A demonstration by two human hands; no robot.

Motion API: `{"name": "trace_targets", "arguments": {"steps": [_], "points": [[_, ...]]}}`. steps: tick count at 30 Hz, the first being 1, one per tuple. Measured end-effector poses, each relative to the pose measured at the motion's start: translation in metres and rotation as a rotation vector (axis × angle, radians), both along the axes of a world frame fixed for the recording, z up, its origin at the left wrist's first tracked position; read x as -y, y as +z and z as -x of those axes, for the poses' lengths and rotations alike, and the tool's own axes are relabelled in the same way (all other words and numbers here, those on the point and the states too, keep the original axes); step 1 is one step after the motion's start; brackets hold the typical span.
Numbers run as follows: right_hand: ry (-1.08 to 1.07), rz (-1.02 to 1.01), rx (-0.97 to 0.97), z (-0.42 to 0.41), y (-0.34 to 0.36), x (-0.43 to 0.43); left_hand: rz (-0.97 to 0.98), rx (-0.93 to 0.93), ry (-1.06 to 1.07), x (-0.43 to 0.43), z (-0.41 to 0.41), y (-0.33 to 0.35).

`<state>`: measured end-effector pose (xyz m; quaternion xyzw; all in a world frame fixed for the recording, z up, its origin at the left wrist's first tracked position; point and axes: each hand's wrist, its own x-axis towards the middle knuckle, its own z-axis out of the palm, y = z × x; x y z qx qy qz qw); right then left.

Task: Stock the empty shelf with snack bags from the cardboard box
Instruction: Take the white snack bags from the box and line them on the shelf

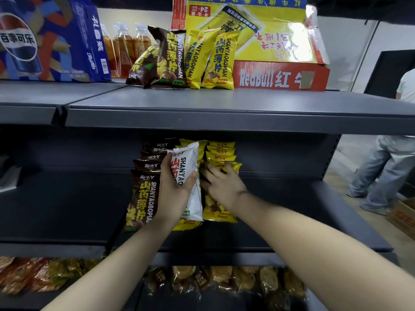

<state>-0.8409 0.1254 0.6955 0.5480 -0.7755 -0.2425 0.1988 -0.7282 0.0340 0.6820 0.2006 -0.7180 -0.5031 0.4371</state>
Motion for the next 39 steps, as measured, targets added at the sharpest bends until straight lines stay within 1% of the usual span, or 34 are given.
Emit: {"name": "trace_targets", "arguments": {"steps": [2, 4, 7, 9, 11, 13, 15, 18, 23, 27, 30, 32, 34, 36, 39], "points": [[0.027, 0.232, 0.024, 0.001, -0.02, -0.004, -0.004, -0.007, 0.009, 0.002, -0.003, -0.002], [-0.014, 0.39, 0.013, -0.001, -0.041, -0.009, -0.006, -0.007, 0.013, 0.004, -0.004, -0.004], [-0.062, 0.496, -0.011, 0.0, -0.058, -0.015, -0.006, 0.002, 0.01, 0.006, -0.005, -0.007], [-0.09, 0.626, 0.011, 0.001, -0.059, -0.016, -0.009, 0.004, 0.005, 0.006, -0.005, -0.008], [-0.096, 0.672, 0.0, -0.001, -0.063, -0.016, -0.008, 0.006, 0.002, 0.006, -0.005, -0.01], [-0.072, 0.639, 0.015, -0.01, -0.07, -0.016, -0.006, 0.009, 0.005, 0.005, -0.004, -0.013], [-0.074, 0.54, 0.082, -0.015, -0.08, -0.017, -0.003, 0.024, 0.008, 0.003, -0.003, -0.016], [-0.049, 0.431, 0.105, -0.01, -0.09, -0.019, -0.002, 0.042, 0.013, 0.003, -0.001, -0.021], [0.163, 0.279, 0.088, 0.022, -0.081, -0.035, 0.011, 0.052, 0.02, 0.007, 0.002, -0.025], [0.284, 0.189, 0.07, 0.04, -0.075, -0.046, 0.025, 0.061, 0.006, 0.007, 0.003, -0.024], [0.339, 0.207, 0.068, 0.044, -0.071, -0.047, 0.014, 0.07, 0.0, 0.01, 0.004, -0.026], [0.285, 0.315, 0.094, 0.041, -0.07, -0.045, 0.006, 0.071, -0.001, 0.011, 0.006, -0.026], [0.186, 0.412, 0.134, 0.035, -0.071, -0.04, 0.006, 0.071, -0.002, 0.012, 0.006, -0.027], [0.144, 0.417, 0.155, 0.034, -0.075, -0.035, 0.012, 0.073, -0.006, 0.013, 0.007, -0.029], [0.166, 0.36, 0.144, 0.042, -0.078, -0.034, 0.011, 0.072, -0.005, 0.013, 0.007, -0.03]]}}
